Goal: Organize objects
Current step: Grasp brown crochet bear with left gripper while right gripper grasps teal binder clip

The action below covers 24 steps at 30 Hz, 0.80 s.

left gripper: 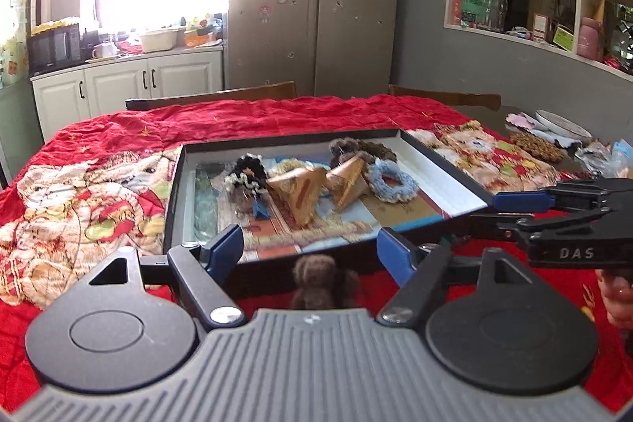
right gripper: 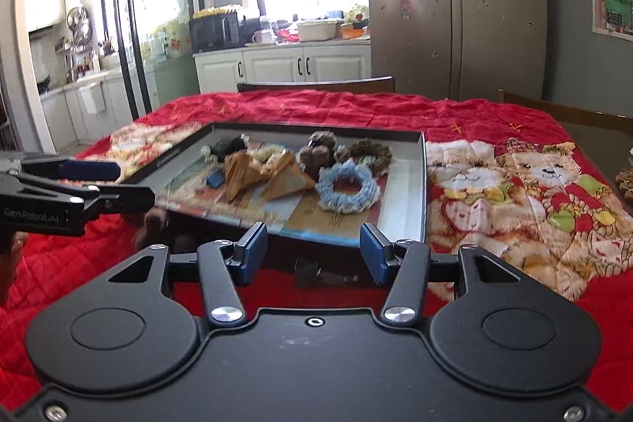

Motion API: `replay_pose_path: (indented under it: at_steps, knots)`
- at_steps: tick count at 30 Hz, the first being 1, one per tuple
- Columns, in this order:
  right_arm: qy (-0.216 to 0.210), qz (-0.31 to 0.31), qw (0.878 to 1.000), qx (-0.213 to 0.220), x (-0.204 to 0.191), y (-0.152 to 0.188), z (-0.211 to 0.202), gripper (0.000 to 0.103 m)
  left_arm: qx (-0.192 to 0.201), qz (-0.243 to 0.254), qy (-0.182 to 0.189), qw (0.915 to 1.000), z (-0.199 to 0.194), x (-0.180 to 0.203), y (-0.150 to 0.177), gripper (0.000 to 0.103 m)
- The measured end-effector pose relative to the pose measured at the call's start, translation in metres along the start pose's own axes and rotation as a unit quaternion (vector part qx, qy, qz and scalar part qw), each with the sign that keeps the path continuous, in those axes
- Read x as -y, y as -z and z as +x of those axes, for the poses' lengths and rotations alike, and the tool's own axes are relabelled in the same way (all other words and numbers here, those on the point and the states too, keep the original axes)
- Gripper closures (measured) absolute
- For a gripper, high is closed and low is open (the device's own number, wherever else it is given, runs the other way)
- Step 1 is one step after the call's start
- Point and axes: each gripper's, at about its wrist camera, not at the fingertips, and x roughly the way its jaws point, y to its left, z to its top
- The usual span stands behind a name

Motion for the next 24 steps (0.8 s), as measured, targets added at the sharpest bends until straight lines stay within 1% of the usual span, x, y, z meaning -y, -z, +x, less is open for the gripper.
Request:
replay_pose_path:
  at_steps: [4,6,10,12,15,20,24]
  knots:
    - [0.012,0.004,1.000,-0.001,-0.002,0.009,0.004,0.053,-0.011,-0.010,0.009,0.9998,0.002,-0.002,0.010,0.019]
    - [0.010,0.014,1.000,-0.006,0.001,0.011,0.008,0.053,-0.016,-0.017,0.017,0.9996,0.005,-0.005,0.013,0.020]
    - [0.016,0.028,0.999,-0.022,0.008,0.016,0.019,0.053,-0.023,-0.024,0.019,0.9993,0.009,-0.008,0.018,0.020]
    - [0.013,0.034,0.999,-0.029,0.009,0.019,0.022,0.053,-0.028,-0.026,0.023,0.9990,0.012,-0.008,0.020,0.023]
    - [0.017,0.031,0.999,-0.032,0.008,0.022,0.026,0.053,-0.033,-0.024,0.030,0.9987,0.015,-0.008,0.022,0.026]
    - [0.024,0.021,0.999,-0.034,0.004,0.023,0.031,0.053,-0.039,-0.023,0.035,0.9983,0.019,-0.007,0.025,0.026]
    - [0.026,0.025,0.999,-0.031,0.003,0.022,0.032,0.053,-0.044,-0.027,0.035,0.9980,0.022,-0.009,0.026,0.026]
